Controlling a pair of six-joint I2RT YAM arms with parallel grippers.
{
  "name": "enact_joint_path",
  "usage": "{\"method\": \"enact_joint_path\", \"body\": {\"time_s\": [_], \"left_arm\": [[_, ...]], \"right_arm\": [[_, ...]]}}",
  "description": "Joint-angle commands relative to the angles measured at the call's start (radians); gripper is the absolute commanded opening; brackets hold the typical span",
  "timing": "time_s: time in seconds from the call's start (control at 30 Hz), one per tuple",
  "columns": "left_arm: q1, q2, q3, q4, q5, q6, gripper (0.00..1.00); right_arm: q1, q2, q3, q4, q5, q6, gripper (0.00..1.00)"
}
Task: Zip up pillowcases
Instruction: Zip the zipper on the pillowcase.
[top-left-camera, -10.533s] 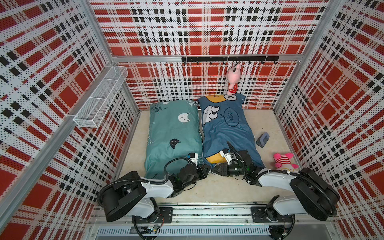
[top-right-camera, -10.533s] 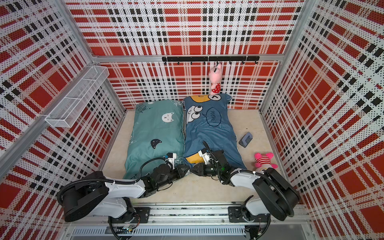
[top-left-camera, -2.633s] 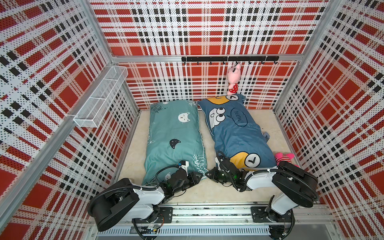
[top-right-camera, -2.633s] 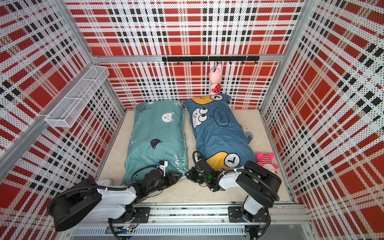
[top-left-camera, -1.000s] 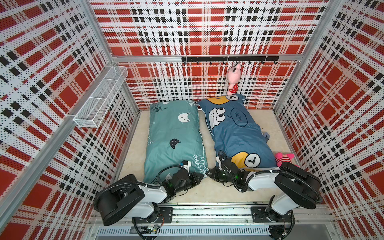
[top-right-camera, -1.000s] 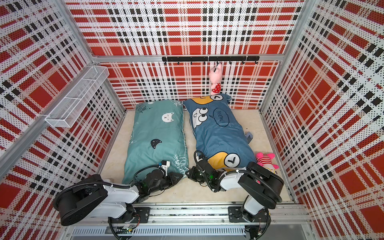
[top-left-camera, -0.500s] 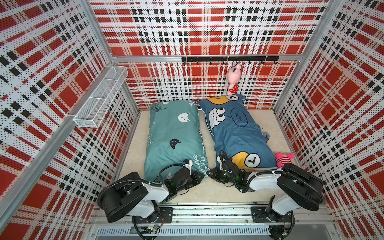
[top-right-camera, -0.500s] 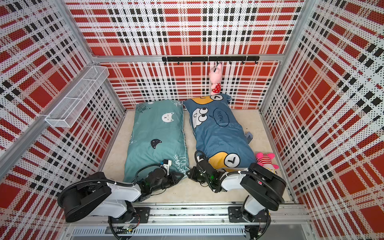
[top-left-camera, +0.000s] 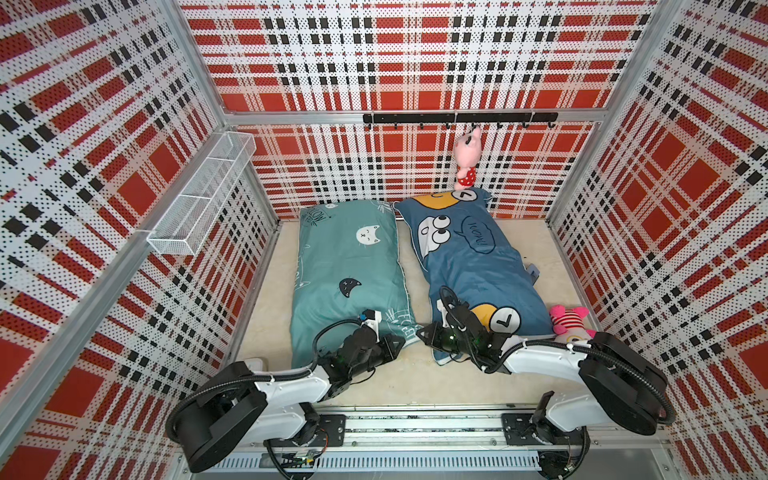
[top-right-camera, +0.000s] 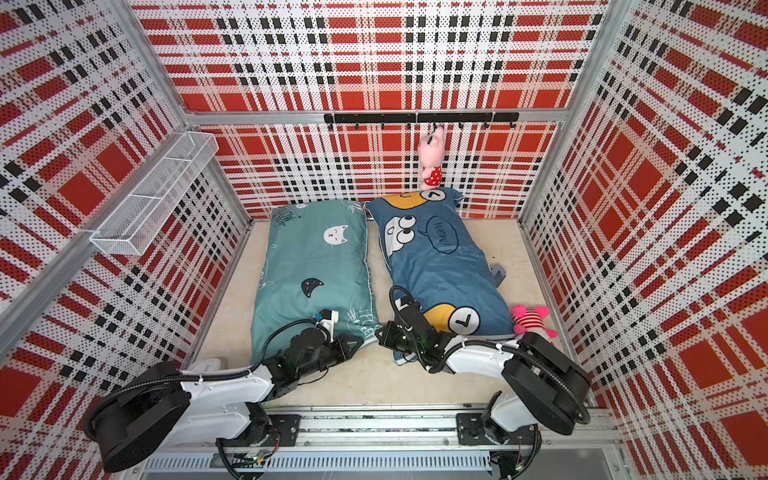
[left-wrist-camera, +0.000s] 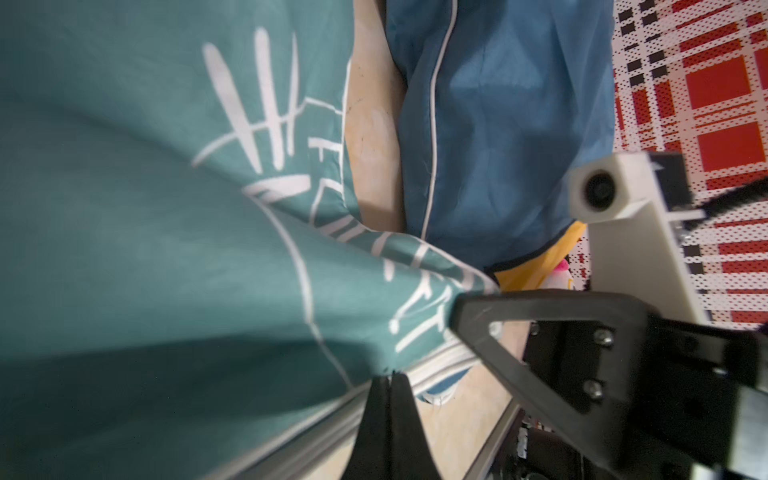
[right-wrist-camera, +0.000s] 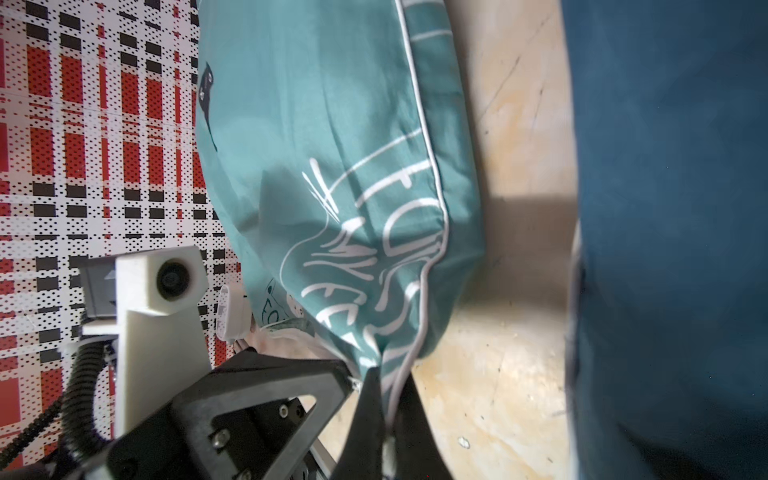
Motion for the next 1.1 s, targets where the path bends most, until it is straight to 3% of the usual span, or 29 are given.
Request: {"method": "enact_joint_path", "body": {"time_s": [0.0, 0.6, 1.07], "left_arm": [[0.025, -0.032, 0.026, -0.179, -0.041, 0.078, 0.0], [0.165, -0.219, 0.051, -0.511, -0.165, 0.192, 0.0], [0.189, -0.276, 0.069, -0.674, -0.297, 0.203, 0.0]], "right_arm": [[-0.021, -0.035, 0.054, -0.111, 0.045, -0.082, 0.0], [-0.116, -0.069, 0.257, -0.337, 0.106, -0.29, 0.0], [-0.254, 0.012, 0.496, -0.421, 0.071, -0.434, 0.0]]}}
